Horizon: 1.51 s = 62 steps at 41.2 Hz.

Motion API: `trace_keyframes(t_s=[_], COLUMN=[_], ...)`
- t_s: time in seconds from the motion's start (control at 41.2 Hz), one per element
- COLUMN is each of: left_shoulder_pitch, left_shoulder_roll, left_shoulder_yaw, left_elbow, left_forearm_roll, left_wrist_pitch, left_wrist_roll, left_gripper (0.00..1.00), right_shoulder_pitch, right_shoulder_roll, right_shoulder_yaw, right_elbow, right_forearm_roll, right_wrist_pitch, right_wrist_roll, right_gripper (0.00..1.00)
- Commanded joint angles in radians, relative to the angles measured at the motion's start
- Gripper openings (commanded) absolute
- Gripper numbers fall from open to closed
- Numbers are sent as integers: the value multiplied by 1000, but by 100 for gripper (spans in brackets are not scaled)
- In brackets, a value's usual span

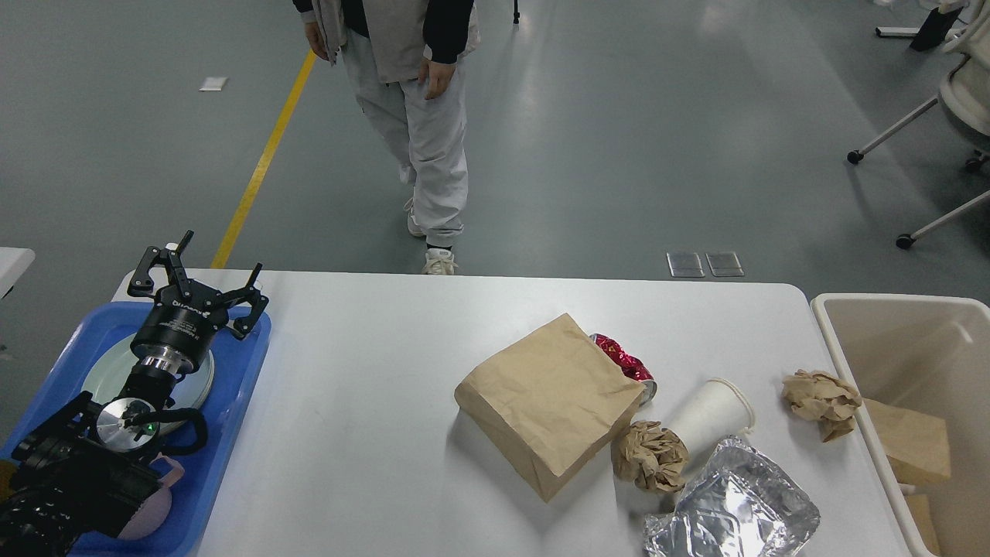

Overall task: Tidy desktop
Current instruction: 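Swing the right arm up and back over the table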

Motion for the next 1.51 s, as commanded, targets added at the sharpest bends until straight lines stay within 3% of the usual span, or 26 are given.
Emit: trace_keyframes(t_s=[0.0,0.316,0.534,0.85,0.923,1.117,1.335,1.481], left_shoulder_pitch=[0,0,0,0,0,0,0,0], left_shoulder_roll=[0,-1,-1,-1,0,-1,-1,-1], left_shoulder_yaw=[0,0,0,0,0,0,0,0], left_elbow=[0,1,0,1,0,0,0,0], left_forearm_roll=[0,0,0,0,0,0,0,0], left_wrist_pitch=[0,0,1,1,1,0,0,0], left_wrist_roll=[0,0,0,0,0,0,0,0], left_gripper=[96,96,96,96,96,96,96,96], right_shoulder_pitch=[-183,-234,7,309,383,553,826,972], right_shoulder_roll=[82,148,211,582,705,825,779,707], right_shoulder_yaw=[54,82,57,-243,-260,-259,-205,-208], right_elbow=[-128,-148,-61,-42,-7,94,231,306], right_forearm_roll=[98,107,97,93,93,93,100,106], right_wrist_pitch=[-17,-11,3,15,97,326,665,812], right_wrist_roll=[0,0,-1,-4,-4,-4,5,5], right_gripper=[100,100,100,100,100,100,100,100])
